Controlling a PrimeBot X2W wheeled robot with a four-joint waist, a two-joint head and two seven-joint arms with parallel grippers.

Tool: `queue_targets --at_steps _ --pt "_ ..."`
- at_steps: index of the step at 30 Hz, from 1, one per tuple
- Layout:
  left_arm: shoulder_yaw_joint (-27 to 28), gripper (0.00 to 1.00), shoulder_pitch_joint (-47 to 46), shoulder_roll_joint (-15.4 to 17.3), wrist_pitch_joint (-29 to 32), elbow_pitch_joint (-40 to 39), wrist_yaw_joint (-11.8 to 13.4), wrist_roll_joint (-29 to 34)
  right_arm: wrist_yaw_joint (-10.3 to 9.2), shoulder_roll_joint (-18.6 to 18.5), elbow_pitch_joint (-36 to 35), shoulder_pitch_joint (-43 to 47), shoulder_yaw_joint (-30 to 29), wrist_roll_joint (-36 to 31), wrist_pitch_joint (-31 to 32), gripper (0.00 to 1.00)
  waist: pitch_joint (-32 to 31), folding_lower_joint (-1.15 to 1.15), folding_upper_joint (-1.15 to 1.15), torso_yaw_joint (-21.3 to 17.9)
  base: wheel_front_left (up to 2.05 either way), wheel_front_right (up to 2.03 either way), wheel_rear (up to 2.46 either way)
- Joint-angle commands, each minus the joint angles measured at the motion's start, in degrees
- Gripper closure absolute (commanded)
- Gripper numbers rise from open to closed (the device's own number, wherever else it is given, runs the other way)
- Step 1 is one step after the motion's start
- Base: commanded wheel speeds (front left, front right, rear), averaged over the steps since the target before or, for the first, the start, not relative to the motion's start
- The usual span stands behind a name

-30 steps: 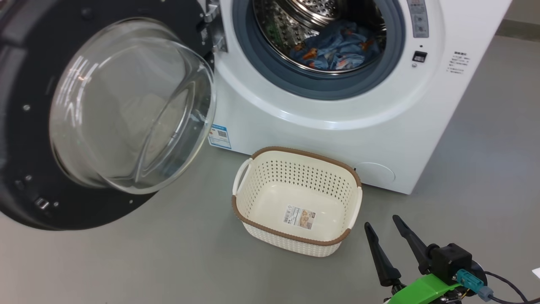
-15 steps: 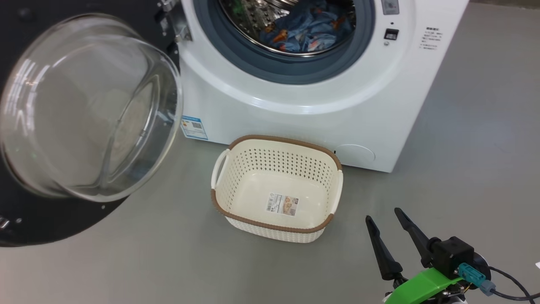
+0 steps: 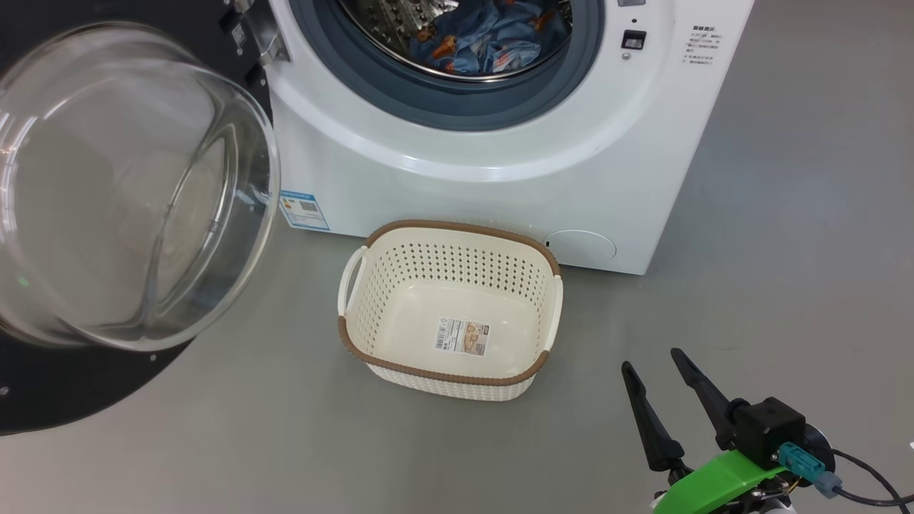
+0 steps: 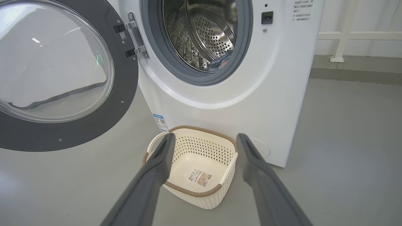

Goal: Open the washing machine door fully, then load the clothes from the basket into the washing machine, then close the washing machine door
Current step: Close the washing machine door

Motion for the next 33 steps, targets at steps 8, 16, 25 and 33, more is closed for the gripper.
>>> queue_targets --at_steps 8,16,25,33 --pt "-0.9 1.0 1.6 1.1 10.4 -3.2 -1.0 -3.8 0.09 0.1 -1.0 -1.6 1.4 0.7 0.6 0.0 -0.2 0.0 0.0 1.0 0.0 0.0 0.0" --pt "-1.8 1.0 7.9 -1.9 23.1 -11.4 0.6 -9.0 0.09 0.1 0.0 -1.3 1.5 1.7 0.6 0.0 -0.7 0.0 0.0 1.4 0.0 0.0 0.0" --pt "-1.9 1.0 15.2 -7.8 28.3 -24.1 1.3 -12.7 0.09 0.1 1.1 -1.3 1.7 2.8 0.2 0.0 -1.2 0.0 0.0 0.6 0.0 0.0 0.0" --pt "-5.1 1.0 20.4 -16.4 30.1 -37.6 -0.1 -14.1 0.09 0.1 2.1 -1.4 2.1 3.6 -0.1 0.0 -1.5 0.0 0.0 -1.7 0.0 0.0 0.0"
